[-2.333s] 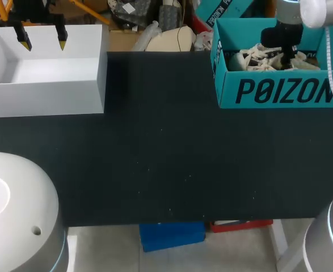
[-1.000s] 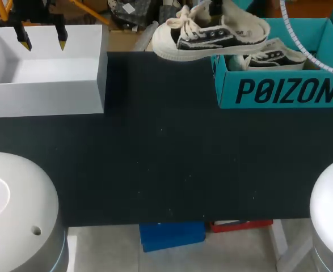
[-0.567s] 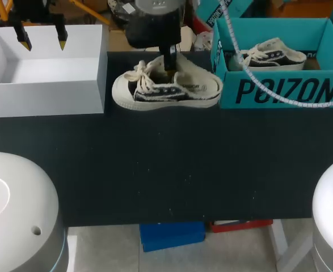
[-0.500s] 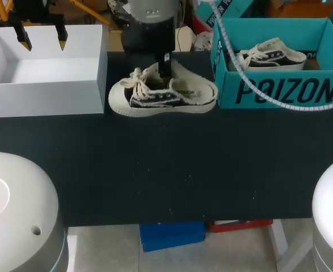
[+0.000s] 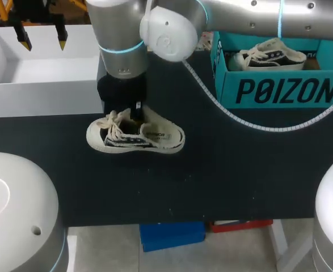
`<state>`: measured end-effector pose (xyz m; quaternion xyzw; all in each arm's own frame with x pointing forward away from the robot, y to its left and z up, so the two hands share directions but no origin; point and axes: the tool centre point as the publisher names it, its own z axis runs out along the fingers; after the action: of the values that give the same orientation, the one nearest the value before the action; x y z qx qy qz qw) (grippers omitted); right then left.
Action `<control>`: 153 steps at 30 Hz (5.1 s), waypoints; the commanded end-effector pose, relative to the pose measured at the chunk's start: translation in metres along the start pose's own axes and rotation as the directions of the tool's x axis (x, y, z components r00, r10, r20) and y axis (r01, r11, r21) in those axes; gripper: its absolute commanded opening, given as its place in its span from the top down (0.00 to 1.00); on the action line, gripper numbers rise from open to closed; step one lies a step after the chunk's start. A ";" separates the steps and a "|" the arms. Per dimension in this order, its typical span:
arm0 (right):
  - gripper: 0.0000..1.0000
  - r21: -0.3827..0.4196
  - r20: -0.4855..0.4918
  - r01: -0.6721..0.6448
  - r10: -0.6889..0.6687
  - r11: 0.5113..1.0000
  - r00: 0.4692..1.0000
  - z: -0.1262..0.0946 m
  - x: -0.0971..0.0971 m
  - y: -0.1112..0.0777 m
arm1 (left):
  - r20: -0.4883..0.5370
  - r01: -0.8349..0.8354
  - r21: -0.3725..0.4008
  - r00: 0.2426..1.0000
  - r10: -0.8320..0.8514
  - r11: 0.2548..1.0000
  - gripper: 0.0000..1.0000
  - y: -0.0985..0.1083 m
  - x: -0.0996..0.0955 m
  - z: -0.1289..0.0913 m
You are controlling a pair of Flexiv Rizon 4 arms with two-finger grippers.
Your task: Take the shoe out of the shoebox, open the shoe tongue, remove and reinsert the insole, then place the shoe into the shoebox
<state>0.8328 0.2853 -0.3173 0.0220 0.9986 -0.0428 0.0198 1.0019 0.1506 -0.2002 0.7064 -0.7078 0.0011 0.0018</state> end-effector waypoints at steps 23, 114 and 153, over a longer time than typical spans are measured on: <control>1.00 0.033 -0.104 0.077 -0.073 0.997 0.992 0.069 -0.012 -0.040 | 0.002 0.000 -0.002 1.000 0.000 1.000 0.00 0.000 0.000 0.000; 0.00 -0.654 0.164 0.147 -0.051 0.742 0.985 -0.009 0.035 -0.098 | 0.002 0.000 -0.002 1.000 0.000 1.000 0.00 0.000 0.000 0.000; 0.00 -0.749 -0.035 -0.097 0.107 0.655 0.994 0.099 0.028 -0.137 | 0.002 0.000 -0.002 1.000 0.000 1.000 0.00 0.000 0.000 0.000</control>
<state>0.7997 0.1386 -0.3992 0.0682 0.9282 0.3639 0.0358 1.0019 0.1505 -0.2002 0.7063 -0.7079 0.0011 0.0018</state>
